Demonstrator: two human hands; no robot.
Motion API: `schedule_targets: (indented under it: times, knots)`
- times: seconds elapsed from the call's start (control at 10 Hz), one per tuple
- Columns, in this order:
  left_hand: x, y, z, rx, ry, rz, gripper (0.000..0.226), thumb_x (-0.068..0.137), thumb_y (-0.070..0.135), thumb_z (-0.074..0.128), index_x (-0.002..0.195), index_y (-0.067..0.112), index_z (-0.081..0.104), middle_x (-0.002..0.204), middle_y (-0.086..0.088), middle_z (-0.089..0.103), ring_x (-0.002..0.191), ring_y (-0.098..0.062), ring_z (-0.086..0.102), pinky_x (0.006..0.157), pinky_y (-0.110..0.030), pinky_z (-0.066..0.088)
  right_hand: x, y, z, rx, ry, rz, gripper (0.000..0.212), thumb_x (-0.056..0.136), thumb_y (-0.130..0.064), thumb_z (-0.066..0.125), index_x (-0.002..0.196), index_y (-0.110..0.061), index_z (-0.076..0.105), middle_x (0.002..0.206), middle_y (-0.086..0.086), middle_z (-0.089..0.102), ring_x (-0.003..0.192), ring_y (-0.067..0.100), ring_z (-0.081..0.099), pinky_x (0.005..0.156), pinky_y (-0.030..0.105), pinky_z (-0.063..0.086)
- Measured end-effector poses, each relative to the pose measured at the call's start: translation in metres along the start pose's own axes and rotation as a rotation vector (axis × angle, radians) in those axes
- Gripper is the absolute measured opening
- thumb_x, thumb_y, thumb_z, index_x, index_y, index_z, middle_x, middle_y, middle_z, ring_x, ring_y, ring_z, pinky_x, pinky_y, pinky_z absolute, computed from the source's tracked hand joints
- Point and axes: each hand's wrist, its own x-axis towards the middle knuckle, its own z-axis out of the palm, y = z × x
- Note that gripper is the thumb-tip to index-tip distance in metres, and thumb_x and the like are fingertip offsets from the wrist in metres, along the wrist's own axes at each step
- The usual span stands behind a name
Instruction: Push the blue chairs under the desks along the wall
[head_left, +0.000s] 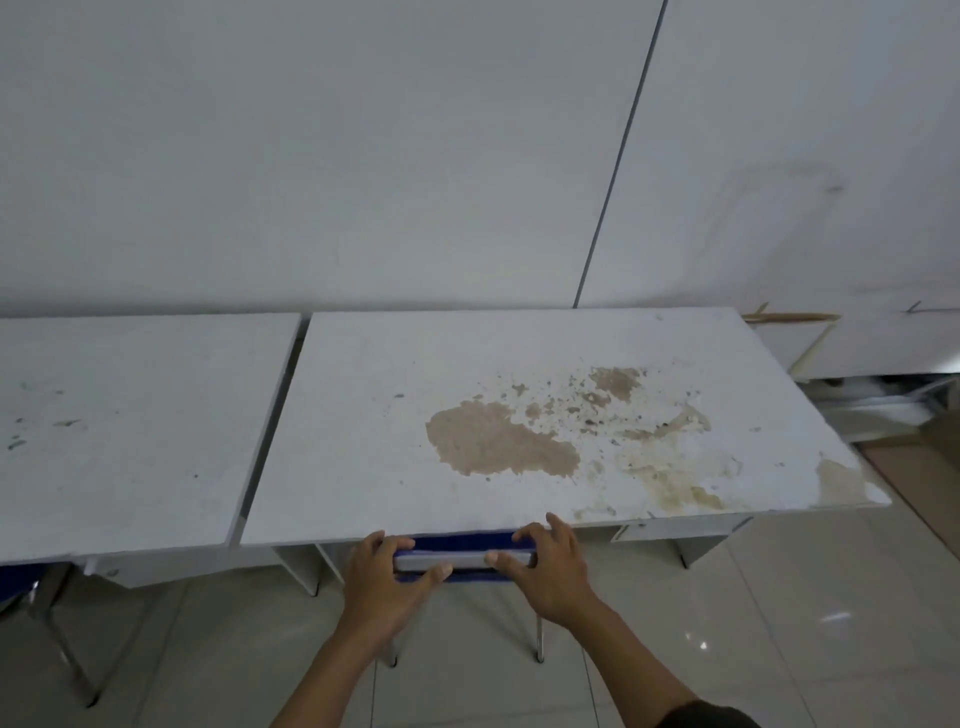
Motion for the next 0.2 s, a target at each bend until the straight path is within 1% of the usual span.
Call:
schedule_targets:
  times: [0.1,0.2]
  knots:
    - [-0.006,0.023,-0.02,0.039,-0.019,-0.005,0.095,0.05,0.105,0.049,0.117,0.039,0.061,0.135,0.007,0.058,0.13,-0.019,0.051,0.107,-0.043,0.049,-0.002,-0.022,-0.031,-0.025,-0.072,0.009,0.105,0.061,-0.104,0.027,0.135,-0.035,0.053,0.164,0.008,0.031,0.152,0.029,0.025,0.119,0.052,0.031]
    - [-0.005,0.061,-0.044,0.182,-0.004,0.073,0.093,0.066,0.1,0.046,0.134,0.038,0.056,0.153,0.005,0.05,0.144,-0.023,0.041,0.121,-0.056,0.031,0.013,-0.044,-0.069,-0.108,-0.104,-0.059,0.106,0.071,-0.099,0.028,0.148,-0.028,0.044,0.163,0.007,0.035,0.149,0.031,0.03,0.119,0.056,0.031]
